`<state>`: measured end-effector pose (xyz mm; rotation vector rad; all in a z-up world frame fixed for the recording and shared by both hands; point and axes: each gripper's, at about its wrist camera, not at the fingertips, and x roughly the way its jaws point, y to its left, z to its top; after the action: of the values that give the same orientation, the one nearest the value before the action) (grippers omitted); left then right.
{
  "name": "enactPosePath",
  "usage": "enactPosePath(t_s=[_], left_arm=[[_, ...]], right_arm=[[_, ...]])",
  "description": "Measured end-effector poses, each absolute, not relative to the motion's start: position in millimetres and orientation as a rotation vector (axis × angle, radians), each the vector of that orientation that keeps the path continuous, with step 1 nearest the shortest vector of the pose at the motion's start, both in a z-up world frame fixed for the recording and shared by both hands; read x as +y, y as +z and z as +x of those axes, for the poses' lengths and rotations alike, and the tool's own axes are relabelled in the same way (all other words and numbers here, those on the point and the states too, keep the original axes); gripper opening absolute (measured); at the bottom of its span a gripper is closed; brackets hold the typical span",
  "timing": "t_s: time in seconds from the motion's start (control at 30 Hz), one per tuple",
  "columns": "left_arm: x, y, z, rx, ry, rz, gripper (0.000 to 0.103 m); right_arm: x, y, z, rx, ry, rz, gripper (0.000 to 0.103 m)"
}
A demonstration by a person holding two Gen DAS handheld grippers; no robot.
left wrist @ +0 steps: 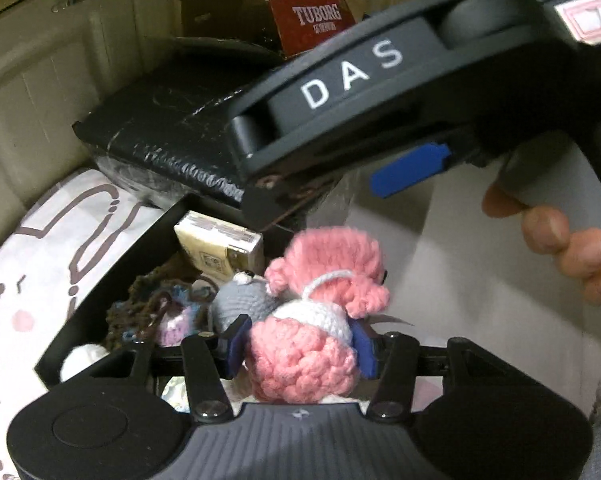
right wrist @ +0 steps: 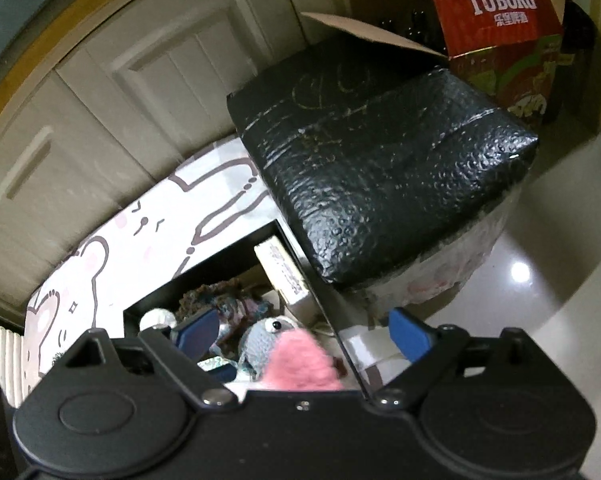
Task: Organize objects
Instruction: 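Open both tools to drop the blue pouch and pink doll into the box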
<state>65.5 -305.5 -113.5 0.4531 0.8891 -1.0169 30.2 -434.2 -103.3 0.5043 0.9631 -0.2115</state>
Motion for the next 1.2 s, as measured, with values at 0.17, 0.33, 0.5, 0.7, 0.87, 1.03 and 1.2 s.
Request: enactPosePath(t_s=[0.17, 0.33, 0.5, 0.7, 0.87, 1.03, 1.2], left_arm=[[-299.7, -113.8, 76.7, 0.918, -0.949, 0.399, 0.081], [-285.1, -112.3, 84.8, 0.968, -0.916, 0.330, 0.081], [-277.1, -106.4, 87.9, 0.991, -0.878, 0.318, 0.081], [-275.6, -106.1, 90.1, 1.002, -0.824, 0.328, 0.081], [-273.6, -108.5, 95.9, 1.017, -0.772, 0.326, 0.081], [-278.2, -120.6, 96.7, 1.053, -0.766, 0.370, 0.082], [-278.3, -120.4, 98.6, 1.058, -0.759, 0.357, 0.082]], right_arm=[[-432.1, -105.6, 32.4, 0.981, -0.207, 0.497, 0.092], [-431.6, -104.5, 31.7, 0.991, -0.219, 0.496, 0.087], [-437.4, -103.4, 28.0, 1.020, -0.219, 0.532, 0.043], [-427.6, -113.0, 29.1, 1.105, -0.182, 0.499, 0.014], [-418.7, -123.4, 34.6, 1.158, -0.194, 0.434, 0.008], [-414.3, -138.8, 39.6, 1.216, -0.225, 0.370, 0.008], [-412.3, -142.4, 41.9, 1.222, -0.231, 0.349, 0.008]])
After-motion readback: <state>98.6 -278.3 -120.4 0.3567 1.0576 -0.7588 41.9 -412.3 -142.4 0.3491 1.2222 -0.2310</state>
